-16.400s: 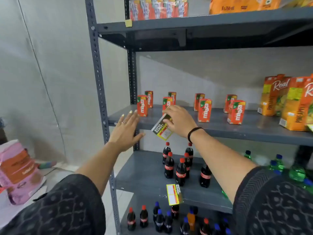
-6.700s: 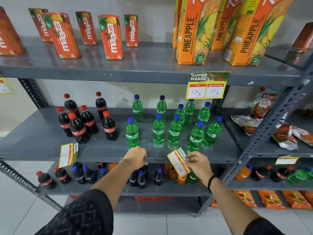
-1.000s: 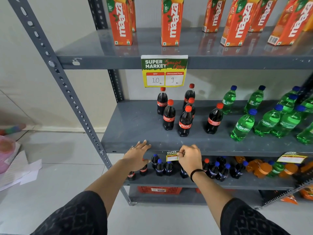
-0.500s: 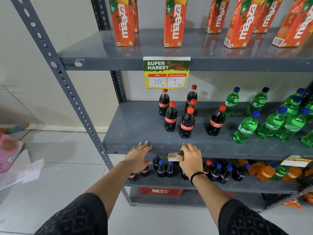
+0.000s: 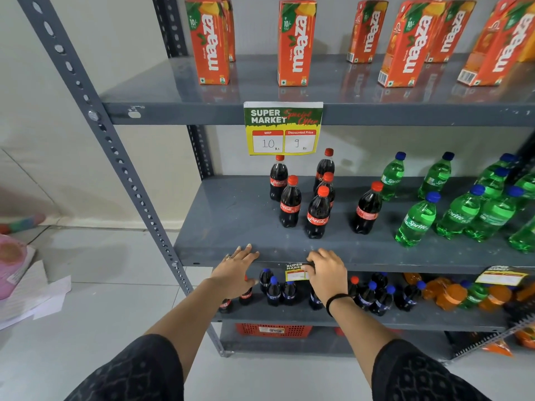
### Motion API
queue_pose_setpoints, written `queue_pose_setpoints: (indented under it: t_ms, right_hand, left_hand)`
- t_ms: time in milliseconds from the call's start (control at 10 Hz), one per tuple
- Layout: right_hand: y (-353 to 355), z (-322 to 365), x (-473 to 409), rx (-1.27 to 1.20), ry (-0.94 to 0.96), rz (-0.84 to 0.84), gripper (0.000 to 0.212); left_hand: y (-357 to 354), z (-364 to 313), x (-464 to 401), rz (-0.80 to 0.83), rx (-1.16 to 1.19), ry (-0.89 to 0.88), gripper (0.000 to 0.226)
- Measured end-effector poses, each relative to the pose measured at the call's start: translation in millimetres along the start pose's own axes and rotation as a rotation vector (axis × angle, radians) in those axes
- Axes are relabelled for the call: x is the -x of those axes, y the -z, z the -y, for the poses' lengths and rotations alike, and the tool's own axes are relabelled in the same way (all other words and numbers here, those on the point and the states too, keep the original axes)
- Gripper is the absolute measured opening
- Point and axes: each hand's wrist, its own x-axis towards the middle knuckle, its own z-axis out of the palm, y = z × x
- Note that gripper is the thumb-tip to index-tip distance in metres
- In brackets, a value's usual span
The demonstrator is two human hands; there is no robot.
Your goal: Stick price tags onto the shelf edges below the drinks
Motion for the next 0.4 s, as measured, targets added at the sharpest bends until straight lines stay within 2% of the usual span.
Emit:
queue_pose_setpoints:
  t_ms: [200, 400]
  right_hand:
    - [1, -3, 0, 0.067, 0.019, 0.004, 0.018]
    - [17, -2, -15, -0.058, -0.046, 0.168, 0.026]
  left_hand:
    - [-4, -2, 2, 0.009, -0.042, 0.012, 0.076]
    - [-5, -11, 11, -0.011, -0.127, 0.053, 0.072]
